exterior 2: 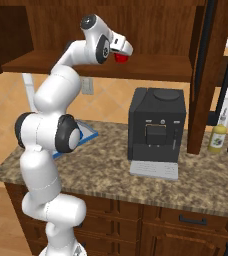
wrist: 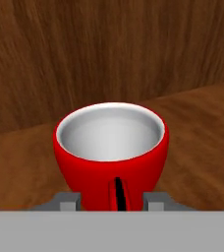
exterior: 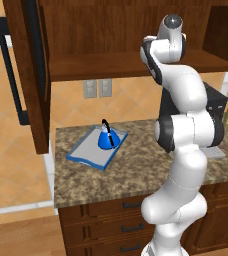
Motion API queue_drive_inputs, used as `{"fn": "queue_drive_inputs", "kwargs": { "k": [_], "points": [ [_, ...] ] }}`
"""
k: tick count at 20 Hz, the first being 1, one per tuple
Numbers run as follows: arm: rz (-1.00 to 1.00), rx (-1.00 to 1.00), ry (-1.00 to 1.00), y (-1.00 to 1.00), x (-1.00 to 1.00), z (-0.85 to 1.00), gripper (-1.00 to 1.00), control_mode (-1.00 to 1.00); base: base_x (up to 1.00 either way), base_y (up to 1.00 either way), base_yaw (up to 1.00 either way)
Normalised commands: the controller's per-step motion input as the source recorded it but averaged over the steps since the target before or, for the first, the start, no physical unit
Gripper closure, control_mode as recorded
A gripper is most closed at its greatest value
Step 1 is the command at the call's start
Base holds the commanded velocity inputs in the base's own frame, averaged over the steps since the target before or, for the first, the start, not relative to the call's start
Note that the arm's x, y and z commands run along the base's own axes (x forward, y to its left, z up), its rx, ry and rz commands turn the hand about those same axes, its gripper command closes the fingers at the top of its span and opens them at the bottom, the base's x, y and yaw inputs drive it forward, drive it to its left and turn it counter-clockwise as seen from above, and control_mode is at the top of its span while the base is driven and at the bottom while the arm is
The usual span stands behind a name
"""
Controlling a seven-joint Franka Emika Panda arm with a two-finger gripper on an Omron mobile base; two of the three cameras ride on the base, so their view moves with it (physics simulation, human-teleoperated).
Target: Pick the kettle from the counter and place it on the tray. Then pick the mug from the cabinet and place it on the tray. Then close the cabinet doors.
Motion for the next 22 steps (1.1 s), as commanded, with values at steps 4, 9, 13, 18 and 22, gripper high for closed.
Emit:
{"fn": "queue_drive_inputs", "kwargs": {
  "k": [4,9,13,18,22],
  "points": [
    [-0.04,0.00,0.00,-0.01,0.01,-0.01,1.00,-1.00,0.00,0.00,0.00],
    [-0.03,0.00,0.00,0.00,0.01,-0.08,1.00,-1.00,0.00,0.00,0.00],
    [0.00,0.00,-0.01,0.03,0.04,-0.16,1.00,-1.00,0.00,0.00,0.00],
    [0.00,-0.01,-0.09,0.18,-0.39,-0.15,1.00,-1.00,0.00,0.00,0.00],
    [0.13,-0.06,-0.19,0.44,-1.00,-0.12,1.00,-1.00,0.00,0.00,0.00]
  ]
}}
